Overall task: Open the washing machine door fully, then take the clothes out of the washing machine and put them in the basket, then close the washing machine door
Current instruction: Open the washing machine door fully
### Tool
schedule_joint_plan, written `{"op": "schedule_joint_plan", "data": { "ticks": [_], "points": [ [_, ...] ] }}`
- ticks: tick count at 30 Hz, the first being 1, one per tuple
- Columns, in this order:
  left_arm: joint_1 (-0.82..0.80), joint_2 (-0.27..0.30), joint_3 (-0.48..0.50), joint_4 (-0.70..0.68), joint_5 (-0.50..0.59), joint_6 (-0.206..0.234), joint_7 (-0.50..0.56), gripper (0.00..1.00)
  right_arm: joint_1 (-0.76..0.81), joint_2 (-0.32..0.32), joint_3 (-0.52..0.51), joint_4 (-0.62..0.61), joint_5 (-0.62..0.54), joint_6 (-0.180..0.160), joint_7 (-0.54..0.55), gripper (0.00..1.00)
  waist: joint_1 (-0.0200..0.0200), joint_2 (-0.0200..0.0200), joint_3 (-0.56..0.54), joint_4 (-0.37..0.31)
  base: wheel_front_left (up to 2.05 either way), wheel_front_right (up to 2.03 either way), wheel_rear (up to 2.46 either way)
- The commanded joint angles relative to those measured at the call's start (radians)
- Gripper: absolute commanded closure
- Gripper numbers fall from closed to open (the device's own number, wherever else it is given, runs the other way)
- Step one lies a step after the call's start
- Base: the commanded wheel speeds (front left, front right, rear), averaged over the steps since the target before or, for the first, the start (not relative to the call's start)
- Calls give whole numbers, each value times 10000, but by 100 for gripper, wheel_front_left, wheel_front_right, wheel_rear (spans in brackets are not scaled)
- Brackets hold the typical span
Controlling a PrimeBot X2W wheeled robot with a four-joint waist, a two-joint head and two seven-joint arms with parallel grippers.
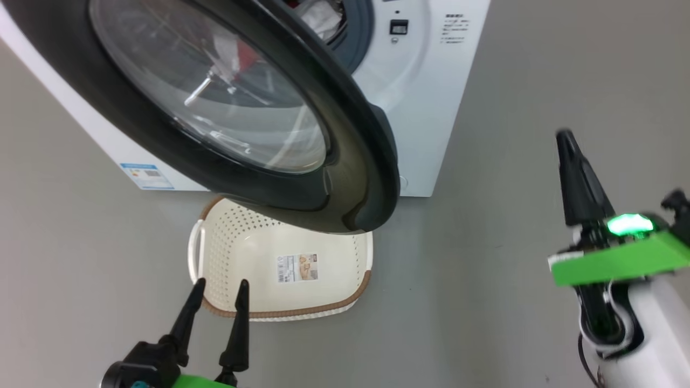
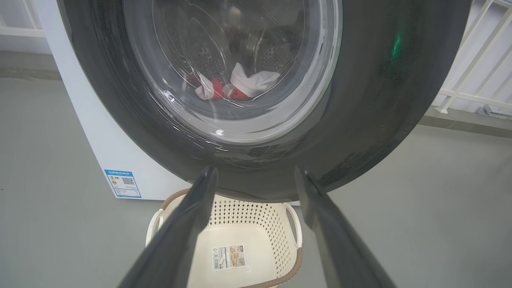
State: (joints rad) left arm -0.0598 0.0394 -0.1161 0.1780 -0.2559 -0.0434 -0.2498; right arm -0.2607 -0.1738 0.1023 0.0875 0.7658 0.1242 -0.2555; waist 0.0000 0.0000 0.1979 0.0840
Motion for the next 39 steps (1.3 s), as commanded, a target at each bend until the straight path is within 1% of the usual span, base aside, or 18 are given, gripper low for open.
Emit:
{"op": "schedule_joint_plan", "data": {
  "ticks": [1, 6, 9, 14, 17, 20, 22, 24, 27, 31, 39],
  "points": [
    [-54, 108, 223, -279, -51, 22, -120, 0, -590, -267, 466, -178, 474, 65, -62, 100, 0, 0, 52, 191, 0, 0, 0],
    [-117, 108, -11, -329, -191, 84, -120, 0, -1736, -924, 1569, 36, 2010, 65, -62, 100, 0, 0, 203, 592, 0, 0, 0],
    [-186, 108, -163, -359, -296, 131, -120, 0, -2411, -1539, 2539, 195, 2963, 65, -62, 100, 0, 0, 352, 844, 0, 0, 0],
    [-336, 108, -426, -390, -492, 218, -120, 0, -3413, -2383, 3915, 422, 4741, 65, -55, 100, 0, 0, 669, 1213, 0, 0, 0],
    [-454, 108, -560, -406, -608, 277, -120, 0, -3943, -2850, 4626, 453, 5933, 65, 355, 100, 0, 0, 879, 1390, 0, 0, 0],
    [-575, 108, -653, -427, -686, 319, -120, 0, -4362, -3167, 5081, 366, 7051, 65, 1215, 100, 0, 0, 1077, 1514, 0, 0, 0],
    [-639, 108, -699, -433, -721, 339, -120, 0, -4510, -3258, 5204, 375, 7773, 65, 1863, 100, 0, 0, 1155, 1576, 0, 0, 0],
    [-690, 108, -739, -430, -751, 352, -120, 0, -4626, -3365, 5295, 466, 8170, 65, 2475, 100, 0, 0, 1209, 1632, 0, 0, 0],
    [-738, 108, -770, -420, -807, 379, -120, 0, -4701, -3349, 5366, 643, 8588, 65, 3288, 100, 0, 0, 1239, 1693, 0, 0, 0],
    [-770, 108, -791, -415, -856, 401, -120, 0, -4681, -3200, 5404, 760, 8847, 65, 4146, 100, 0, 0, 1230, 1748, 0, 0, 0],
    [-703, 108, -752, -413, -879, 452, -120, 0, -4333, -2864, 5247, 647, 8796, 65, 5018, 100, 0, 0, 1034, 1850, 0, 0, 0]
  ]
}}
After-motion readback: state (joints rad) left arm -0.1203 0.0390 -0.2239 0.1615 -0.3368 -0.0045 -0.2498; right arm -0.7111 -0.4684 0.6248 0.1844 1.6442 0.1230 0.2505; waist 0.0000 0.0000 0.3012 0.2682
